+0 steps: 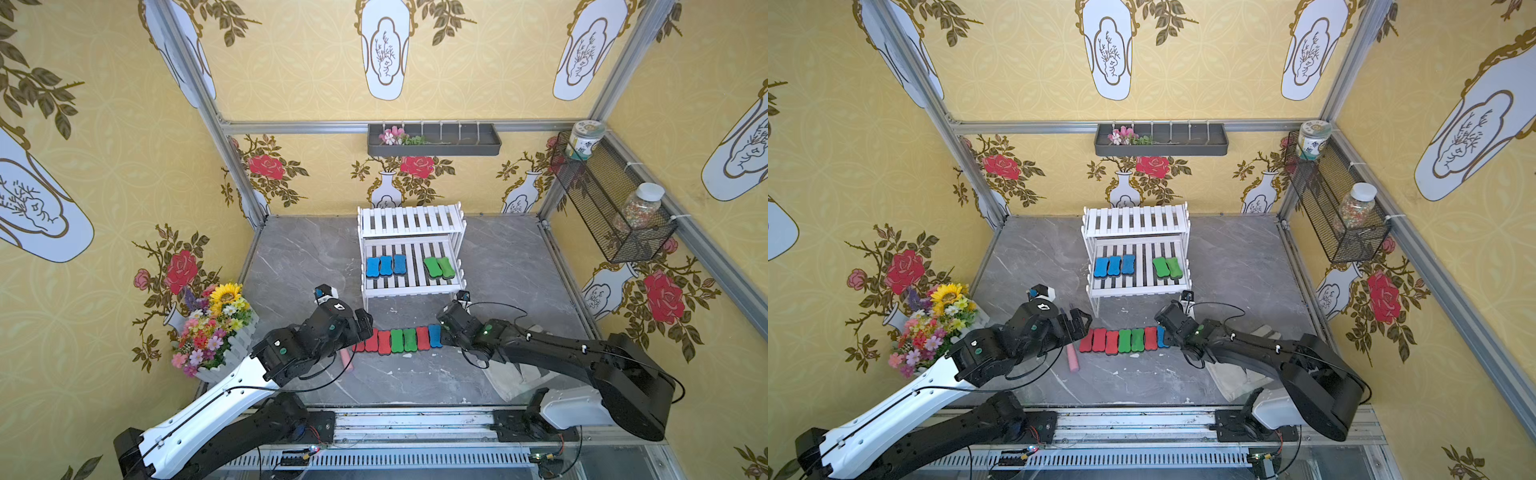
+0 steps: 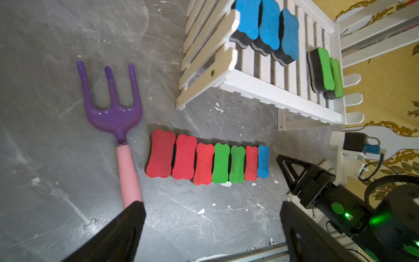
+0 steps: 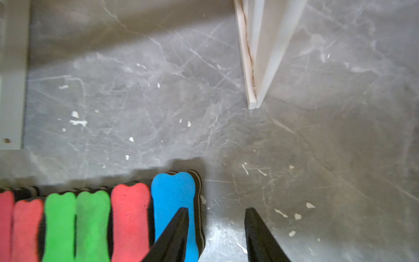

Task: Remove the whiteboard erasers from the shelf
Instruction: Move the whiteboard eraser to the center of the board.

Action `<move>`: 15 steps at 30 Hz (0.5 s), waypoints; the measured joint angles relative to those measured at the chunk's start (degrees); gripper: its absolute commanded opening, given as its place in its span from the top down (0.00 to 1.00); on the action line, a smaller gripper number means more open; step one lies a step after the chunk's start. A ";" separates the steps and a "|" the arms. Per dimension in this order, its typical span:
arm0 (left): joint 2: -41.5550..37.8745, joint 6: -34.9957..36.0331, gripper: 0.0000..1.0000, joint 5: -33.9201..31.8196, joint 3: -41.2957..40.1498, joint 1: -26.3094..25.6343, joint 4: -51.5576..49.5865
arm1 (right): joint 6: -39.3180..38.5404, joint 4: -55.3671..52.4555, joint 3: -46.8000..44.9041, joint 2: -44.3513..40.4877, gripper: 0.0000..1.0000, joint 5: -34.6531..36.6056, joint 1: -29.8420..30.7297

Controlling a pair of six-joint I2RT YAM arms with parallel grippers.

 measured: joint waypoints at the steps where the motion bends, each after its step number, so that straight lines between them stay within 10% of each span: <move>1: 1.51 0.46 0.08 0.33 0.90 -0.20 0.90 | 0.02 -0.35 -0.15 -1.64 0.55 0.48 0.00; 15: 33.00 6.21 0.20 -7.65 22.71 -9.05 13.81 | 4.92 -6.32 -7.80 -18.32 0.56 4.26 1.25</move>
